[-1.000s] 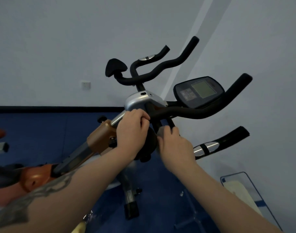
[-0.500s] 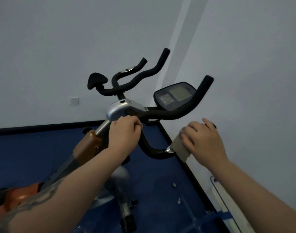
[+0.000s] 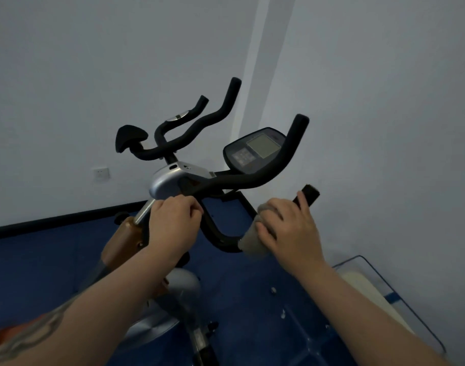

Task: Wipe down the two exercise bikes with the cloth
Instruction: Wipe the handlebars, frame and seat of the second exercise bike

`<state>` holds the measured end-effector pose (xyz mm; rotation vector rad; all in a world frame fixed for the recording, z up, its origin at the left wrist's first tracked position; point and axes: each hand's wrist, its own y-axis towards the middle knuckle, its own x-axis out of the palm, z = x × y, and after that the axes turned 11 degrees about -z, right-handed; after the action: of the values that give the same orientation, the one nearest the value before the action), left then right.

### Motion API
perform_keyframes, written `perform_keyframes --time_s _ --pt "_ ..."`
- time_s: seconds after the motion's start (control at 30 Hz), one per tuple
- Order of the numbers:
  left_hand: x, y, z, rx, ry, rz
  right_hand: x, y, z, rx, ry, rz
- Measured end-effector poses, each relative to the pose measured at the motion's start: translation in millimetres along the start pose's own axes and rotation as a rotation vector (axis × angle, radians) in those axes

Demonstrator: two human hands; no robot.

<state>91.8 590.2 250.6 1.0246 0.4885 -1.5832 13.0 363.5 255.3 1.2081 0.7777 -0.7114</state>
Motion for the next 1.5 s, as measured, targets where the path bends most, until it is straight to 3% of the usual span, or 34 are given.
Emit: perform_keyframes --time_s 0.07,0.17,0.3,0.43,0.57,0.63,0.8,0.9,1.0,1.13,1.23,1.33,1.43,1.5 --pt "1 1 -1 0.003 0.01 0.004 -12 14 27 -0.049 -0.083 0.003" --pt "0 0 0 0.006 0.014 0.012 -27 34 45 0.102 -0.025 0.064" --pt "-3 -3 1 0.02 -0.039 0.027 -11 27 -18 0.353 0.141 0.051" --pt "-4 -4 0 0.04 -0.109 0.058 -6 36 -52 0.236 0.346 -0.147" --pt "-10 6 -18 0.036 -0.083 0.077 -11 91 -51 0.213 0.56 -0.056" --pt "-15 14 -33 -0.065 -0.097 0.058 -5 120 -53 0.141 0.532 -0.066" --pt "-7 16 -51 -0.133 -0.207 0.058 42 148 -89 -0.006 0.218 -0.36" --pt "-4 14 -56 -0.167 -0.437 0.077 50 147 -113 -0.291 0.297 -0.438" --pt "-3 15 -61 -0.129 -0.499 0.037 44 168 -75 -0.483 0.238 -0.585" --pt "-2 16 -63 -0.06 -0.555 0.046 44 174 -54 -0.095 0.232 -0.52" --pt "-1 16 -63 -0.05 -0.611 0.033 50 155 -103 -0.173 0.252 -0.435" --pt "-2 16 -65 -0.066 -0.692 0.001 35 160 -78 -0.297 0.237 -0.511" --pt "-7 19 -65 -0.041 -0.672 -0.068 27 160 -42 -0.065 0.2 -0.449" --pt "-13 31 -61 -0.002 -0.624 -0.098 33 150 -61 0.085 0.24 -0.344"
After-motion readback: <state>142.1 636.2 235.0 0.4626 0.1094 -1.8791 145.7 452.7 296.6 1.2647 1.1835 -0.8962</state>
